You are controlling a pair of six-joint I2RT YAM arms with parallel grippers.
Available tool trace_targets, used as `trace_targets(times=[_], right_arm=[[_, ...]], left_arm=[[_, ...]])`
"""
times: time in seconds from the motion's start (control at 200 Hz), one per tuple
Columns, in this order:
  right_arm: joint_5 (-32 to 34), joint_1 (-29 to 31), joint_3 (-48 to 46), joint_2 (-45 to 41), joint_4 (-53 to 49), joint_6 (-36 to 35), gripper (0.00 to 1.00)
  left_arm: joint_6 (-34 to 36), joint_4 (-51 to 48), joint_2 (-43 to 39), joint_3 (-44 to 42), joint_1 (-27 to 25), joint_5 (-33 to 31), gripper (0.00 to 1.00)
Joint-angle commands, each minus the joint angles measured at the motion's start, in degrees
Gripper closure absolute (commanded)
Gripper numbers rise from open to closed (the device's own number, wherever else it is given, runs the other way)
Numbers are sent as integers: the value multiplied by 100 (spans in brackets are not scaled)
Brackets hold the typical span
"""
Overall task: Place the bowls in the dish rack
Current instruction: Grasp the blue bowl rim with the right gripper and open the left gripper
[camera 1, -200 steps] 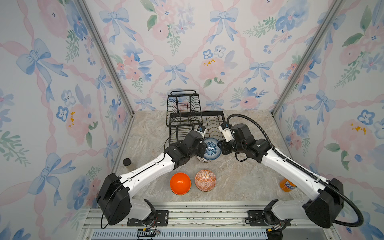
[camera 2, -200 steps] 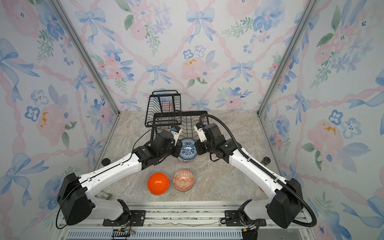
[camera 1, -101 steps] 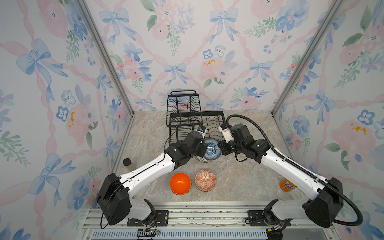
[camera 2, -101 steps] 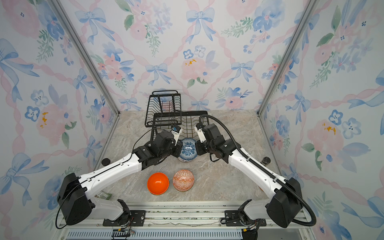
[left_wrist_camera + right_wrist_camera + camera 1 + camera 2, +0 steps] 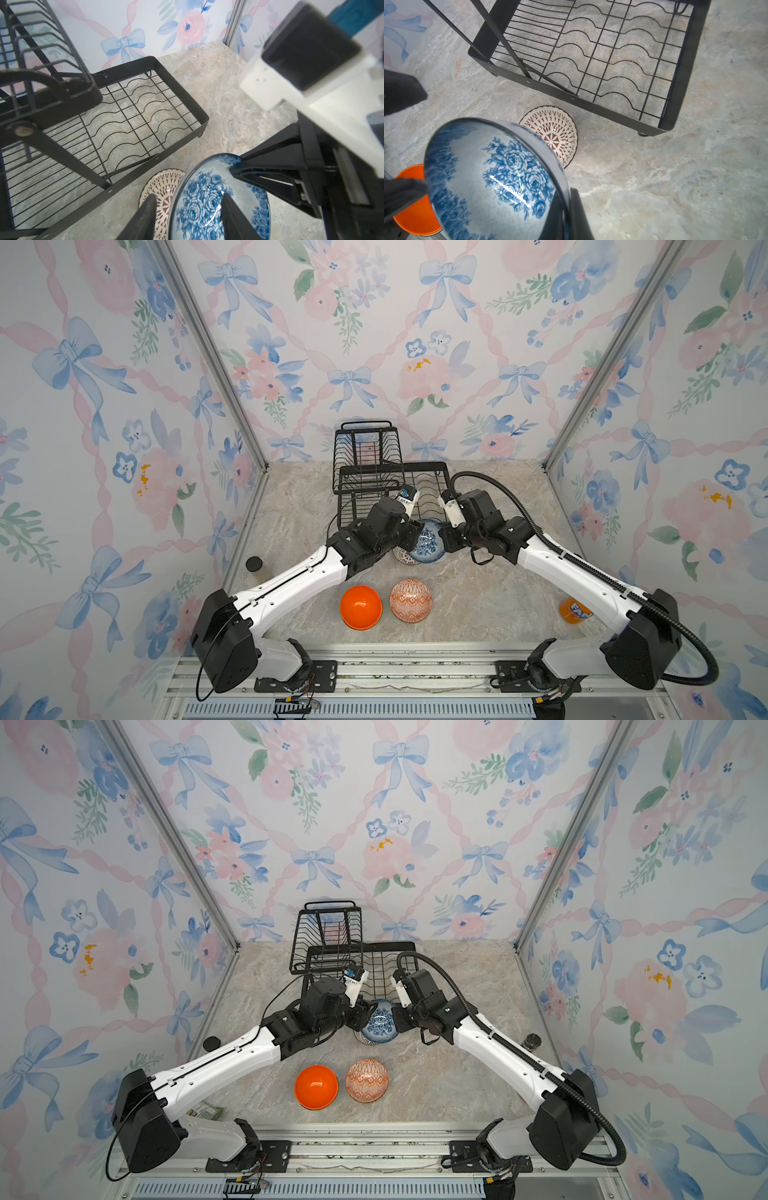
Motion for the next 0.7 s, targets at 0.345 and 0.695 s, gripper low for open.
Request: trace_targets(times=[0.345,0.695], right_arm=[[123,-115,46,13,33,-82,100],[117,-345,-41,-130,-25,-192,100]], left_arm=[[57,110,-475,-121,7,-241,2],[14,96,-1025,-553,346,-258,2]])
